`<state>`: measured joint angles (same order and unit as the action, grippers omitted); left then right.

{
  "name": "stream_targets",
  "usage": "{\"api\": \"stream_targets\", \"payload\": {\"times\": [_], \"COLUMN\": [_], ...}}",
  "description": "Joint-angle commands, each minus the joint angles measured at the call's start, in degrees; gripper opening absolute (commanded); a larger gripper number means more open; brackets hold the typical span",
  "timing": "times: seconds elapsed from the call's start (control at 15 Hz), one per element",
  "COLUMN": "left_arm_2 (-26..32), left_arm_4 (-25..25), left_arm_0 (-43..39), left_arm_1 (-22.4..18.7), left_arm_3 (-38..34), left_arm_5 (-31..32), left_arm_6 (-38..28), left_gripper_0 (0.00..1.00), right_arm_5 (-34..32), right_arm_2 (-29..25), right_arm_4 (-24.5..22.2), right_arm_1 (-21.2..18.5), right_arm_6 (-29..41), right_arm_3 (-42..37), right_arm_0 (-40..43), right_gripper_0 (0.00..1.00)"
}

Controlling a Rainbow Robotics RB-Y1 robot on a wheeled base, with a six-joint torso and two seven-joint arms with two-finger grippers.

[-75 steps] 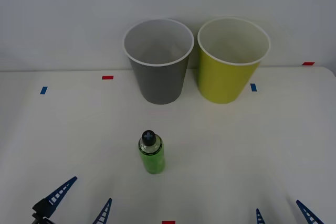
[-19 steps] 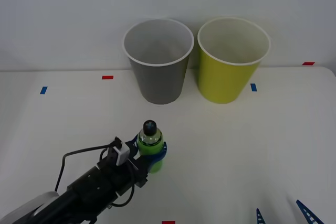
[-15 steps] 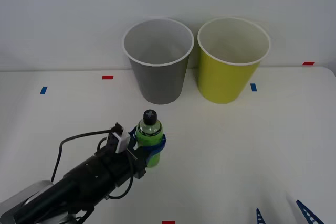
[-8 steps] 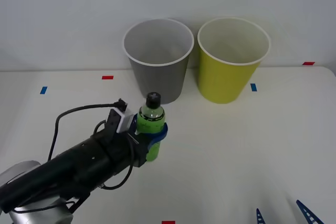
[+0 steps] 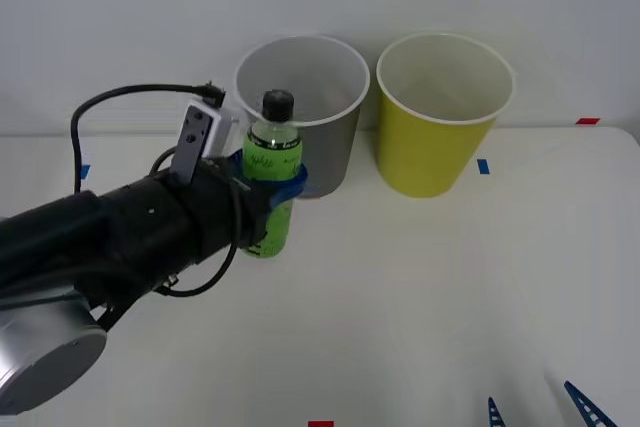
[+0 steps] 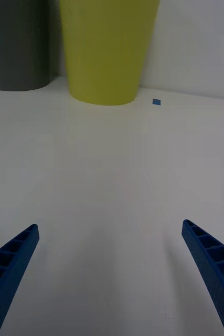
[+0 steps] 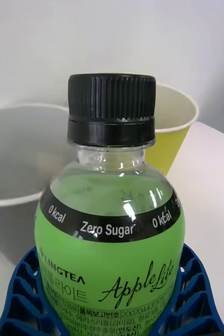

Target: Put cans in the gray bin and PET bottles in the light green bin.

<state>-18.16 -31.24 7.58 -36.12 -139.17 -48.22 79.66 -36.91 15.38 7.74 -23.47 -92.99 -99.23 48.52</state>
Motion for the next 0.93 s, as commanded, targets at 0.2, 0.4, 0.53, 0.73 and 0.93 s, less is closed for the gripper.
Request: {"api": "stream_targets", "payload": {"times": [0.2,0.4,0.53,0.73,0.93], "left_arm_2": [1.64,1.64,1.55,1.55,1.38], "left_arm_4": [0.04,-1.28,-1.46,-1.55,-1.37], "left_arm_0": [14.22,22.22,27.75,32.32,36.63], "left_arm_1": [4.83,8.17,10.28,12.39,14.15], "left_arm_3": [2.33,9.98,14.63,18.85,23.07], "left_arm_5": [-12.95,-13.22,-13.22,-13.22,-13.65], "left_arm_6": [-1.52,-1.7,-1.87,-1.87,-1.87], "left_gripper_0": [0.0,0.0,0.0,0.0,0.0], "right_arm_5": [0.0,0.0,0.0,0.0,0.0], "right_arm_2": [0.0,0.0,0.0,0.0,0.0], "right_arm_4": [0.0,0.0,0.0,0.0,0.0], "right_arm_1": [0.0,0.0,0.0,0.0,0.0], "right_arm_6": [0.0,0.0,0.0,0.0,0.0], "right_arm_3": [0.0,0.0,0.0,0.0,0.0], "right_arm_0": [0.0,0.0,0.0,0.0,0.0], "right_gripper_0": [0.95,0.94,0.95,0.95,0.95]}}
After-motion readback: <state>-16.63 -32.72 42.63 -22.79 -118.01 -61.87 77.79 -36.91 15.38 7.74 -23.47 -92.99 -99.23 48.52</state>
